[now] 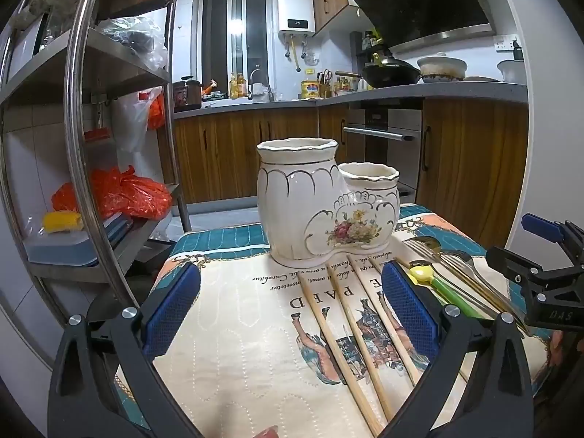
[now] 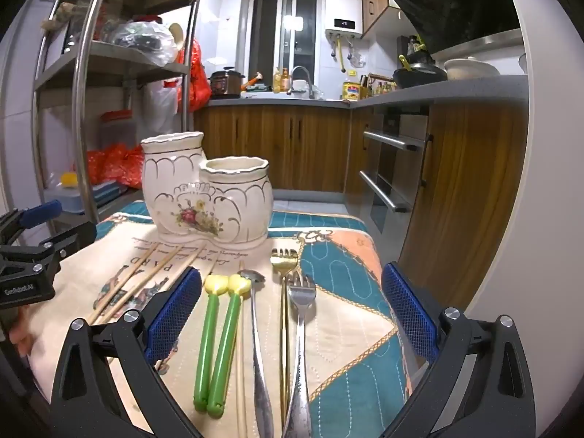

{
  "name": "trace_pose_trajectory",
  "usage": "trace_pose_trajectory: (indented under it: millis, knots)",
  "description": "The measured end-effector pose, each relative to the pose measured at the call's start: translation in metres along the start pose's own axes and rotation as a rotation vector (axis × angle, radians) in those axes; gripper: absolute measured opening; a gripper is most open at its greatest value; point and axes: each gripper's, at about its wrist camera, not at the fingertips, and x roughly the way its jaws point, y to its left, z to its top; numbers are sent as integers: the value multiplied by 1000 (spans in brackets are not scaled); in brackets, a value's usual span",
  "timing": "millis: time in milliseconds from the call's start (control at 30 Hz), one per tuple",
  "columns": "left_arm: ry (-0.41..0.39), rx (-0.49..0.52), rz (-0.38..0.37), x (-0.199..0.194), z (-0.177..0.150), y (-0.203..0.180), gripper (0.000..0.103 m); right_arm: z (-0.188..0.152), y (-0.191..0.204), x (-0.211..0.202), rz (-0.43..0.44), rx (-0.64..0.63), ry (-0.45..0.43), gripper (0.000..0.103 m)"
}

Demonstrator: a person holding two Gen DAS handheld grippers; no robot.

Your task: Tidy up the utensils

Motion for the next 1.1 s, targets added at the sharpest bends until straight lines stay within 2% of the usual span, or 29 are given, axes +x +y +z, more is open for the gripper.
trace_pose_trajectory:
  millis: [1100]
  knots:
    - [8, -2, -3, 4, -3, -2, 98, 0, 0, 2, 1, 3, 3, 98]
